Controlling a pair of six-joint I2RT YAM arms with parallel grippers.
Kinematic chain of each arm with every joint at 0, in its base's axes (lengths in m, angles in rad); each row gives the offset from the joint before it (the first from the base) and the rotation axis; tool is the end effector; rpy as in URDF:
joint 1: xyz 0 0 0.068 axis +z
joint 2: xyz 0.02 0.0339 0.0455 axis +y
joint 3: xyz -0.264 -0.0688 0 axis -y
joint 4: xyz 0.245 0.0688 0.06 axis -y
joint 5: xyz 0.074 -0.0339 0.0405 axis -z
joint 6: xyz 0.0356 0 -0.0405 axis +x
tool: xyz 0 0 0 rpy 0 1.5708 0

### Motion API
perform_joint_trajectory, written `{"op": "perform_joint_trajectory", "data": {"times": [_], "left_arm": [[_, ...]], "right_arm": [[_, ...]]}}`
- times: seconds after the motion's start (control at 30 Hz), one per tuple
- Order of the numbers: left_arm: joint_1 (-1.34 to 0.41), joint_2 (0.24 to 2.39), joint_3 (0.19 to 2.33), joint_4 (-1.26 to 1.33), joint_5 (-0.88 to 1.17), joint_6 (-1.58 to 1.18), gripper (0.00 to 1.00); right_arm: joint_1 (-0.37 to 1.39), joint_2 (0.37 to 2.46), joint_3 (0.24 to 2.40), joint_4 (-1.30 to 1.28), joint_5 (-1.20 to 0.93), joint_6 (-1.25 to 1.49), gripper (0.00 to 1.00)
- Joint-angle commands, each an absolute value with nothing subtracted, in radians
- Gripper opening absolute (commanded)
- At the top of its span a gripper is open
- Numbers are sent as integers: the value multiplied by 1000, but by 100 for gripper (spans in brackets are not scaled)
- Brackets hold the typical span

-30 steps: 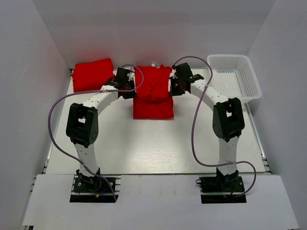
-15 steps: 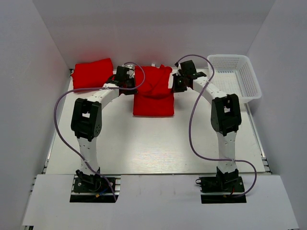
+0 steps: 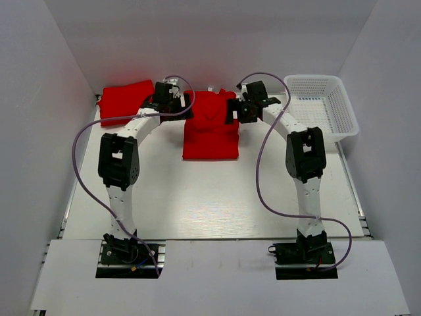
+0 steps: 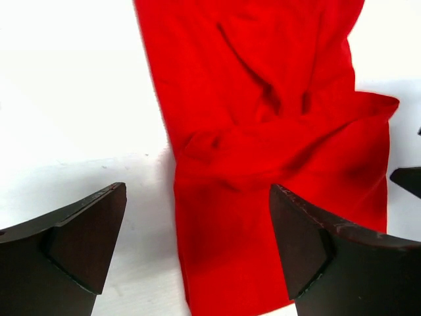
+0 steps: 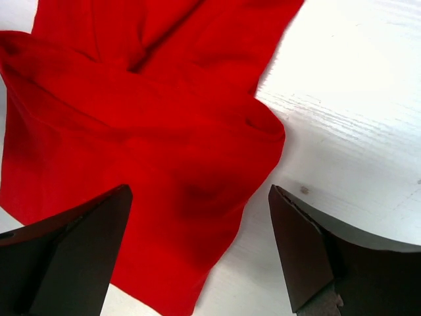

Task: Fold and stack the t-shirts
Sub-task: Fold the folded rectangular tshirt in 1/3 of the way, then grab one side of the 2/3 rectangular tshirt with both arms

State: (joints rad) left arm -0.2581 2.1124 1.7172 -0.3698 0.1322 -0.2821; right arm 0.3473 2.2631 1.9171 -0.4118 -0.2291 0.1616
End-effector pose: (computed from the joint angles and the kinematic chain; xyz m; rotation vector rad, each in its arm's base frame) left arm 0.4669 -0.1281 0.2251 0.0383 2.3660 -0.4199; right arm 0.4846 0.1840 0.2154 -0.3351 2.3384 0.5184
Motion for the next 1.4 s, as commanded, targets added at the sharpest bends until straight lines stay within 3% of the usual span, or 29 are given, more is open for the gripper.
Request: {"op": "perform_joint_trajectory", "data": {"times": [0.0,0.4,0.67,0.93,1.07,1.2,1.33,1.37], "left_arm": [[-249,2016,1734,-405,97,-259,100],[-279,1795,1341,-374,144,-270,100],[-288,1796,1221,-321,163,-270,97],[-307,1821,1149,-281,224,-270,76],[-328,1841,1127,-249,233,-270,71],[-337,1867,1127,-227,233,-270,63],[-337,1905,1130,-196,244,-279,53],[-337,1919,1131,-210,244,-279,45]], "right_arm": [[345,2169,1901,-387,-209,130,90],[380,1895,1487,-341,-147,161,90],[390,1916,1350,-318,-201,305,90],[400,1944,1307,-282,-245,350,84],[405,1966,1296,-262,-276,364,76],[408,1983,1289,-241,-272,368,75],[407,2014,1305,-232,-281,371,68],[407,2023,1307,-229,-285,373,62]]}}
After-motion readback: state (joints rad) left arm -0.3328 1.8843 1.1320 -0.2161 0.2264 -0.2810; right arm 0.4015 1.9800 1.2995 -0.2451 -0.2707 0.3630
